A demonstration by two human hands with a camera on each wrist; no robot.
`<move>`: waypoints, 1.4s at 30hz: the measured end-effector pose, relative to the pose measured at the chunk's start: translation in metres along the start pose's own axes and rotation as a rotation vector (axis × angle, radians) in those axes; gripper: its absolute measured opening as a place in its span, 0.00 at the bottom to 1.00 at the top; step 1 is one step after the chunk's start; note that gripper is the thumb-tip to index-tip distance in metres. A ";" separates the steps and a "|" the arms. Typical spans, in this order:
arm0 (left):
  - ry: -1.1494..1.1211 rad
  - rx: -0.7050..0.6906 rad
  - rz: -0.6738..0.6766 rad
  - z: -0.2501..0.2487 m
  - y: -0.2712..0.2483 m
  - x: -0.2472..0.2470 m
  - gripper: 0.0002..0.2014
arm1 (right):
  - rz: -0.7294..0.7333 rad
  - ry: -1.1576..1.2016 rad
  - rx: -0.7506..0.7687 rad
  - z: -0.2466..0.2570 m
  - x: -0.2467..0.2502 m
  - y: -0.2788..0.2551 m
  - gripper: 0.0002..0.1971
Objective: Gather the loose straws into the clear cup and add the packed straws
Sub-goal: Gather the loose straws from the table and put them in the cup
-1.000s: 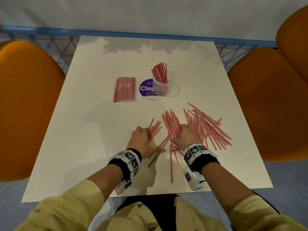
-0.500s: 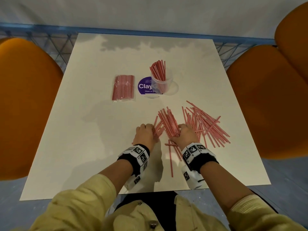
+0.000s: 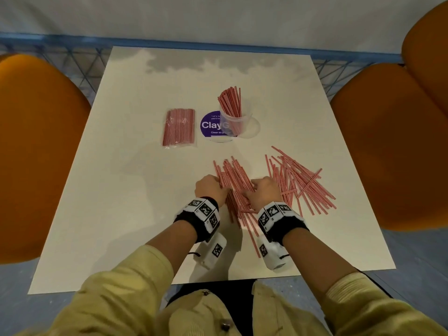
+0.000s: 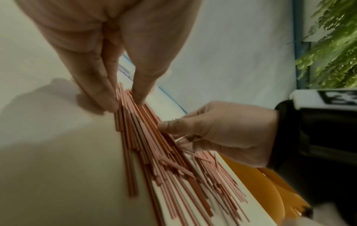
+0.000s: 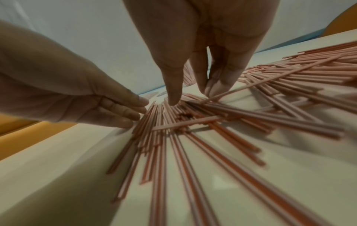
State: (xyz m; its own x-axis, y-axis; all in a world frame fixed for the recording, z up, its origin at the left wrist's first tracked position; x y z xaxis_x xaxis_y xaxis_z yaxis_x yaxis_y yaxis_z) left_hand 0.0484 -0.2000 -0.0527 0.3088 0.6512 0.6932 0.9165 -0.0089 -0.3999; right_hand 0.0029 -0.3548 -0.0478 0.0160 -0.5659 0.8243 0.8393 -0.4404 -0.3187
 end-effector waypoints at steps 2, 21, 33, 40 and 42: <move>-0.021 0.001 0.043 -0.003 -0.002 -0.005 0.16 | 0.004 0.047 0.012 0.005 -0.001 -0.001 0.22; -0.326 0.071 0.217 -0.020 0.018 -0.031 0.27 | 0.083 0.395 0.005 0.037 -0.014 0.018 0.16; -0.782 0.048 0.136 -0.025 0.028 0.001 0.10 | -0.156 0.644 -0.005 0.044 0.026 0.034 0.15; -0.726 -0.086 0.271 -0.039 0.015 -0.001 0.21 | -0.136 0.711 0.017 0.067 0.023 0.033 0.15; -0.793 -0.077 0.240 -0.037 0.015 0.001 0.09 | -0.147 0.671 0.075 0.072 0.027 0.031 0.13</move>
State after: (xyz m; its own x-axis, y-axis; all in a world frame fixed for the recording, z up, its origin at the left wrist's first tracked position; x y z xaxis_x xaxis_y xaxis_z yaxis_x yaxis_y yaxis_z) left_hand 0.0724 -0.2271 -0.0358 0.2536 0.9663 -0.0452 0.8722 -0.2486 -0.4213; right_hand 0.0684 -0.3338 -0.0017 -0.4202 -0.8234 0.3814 0.8427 -0.5100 -0.1727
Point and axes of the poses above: each hand's wrist, its own y-axis towards the middle knuckle, its own x-axis out of the back of the hand, z = x × y, the point moved 9 cm from there along y, towards the middle knuckle, and after that the axes turned 4 degrees about -z, right-handed, at the moved point
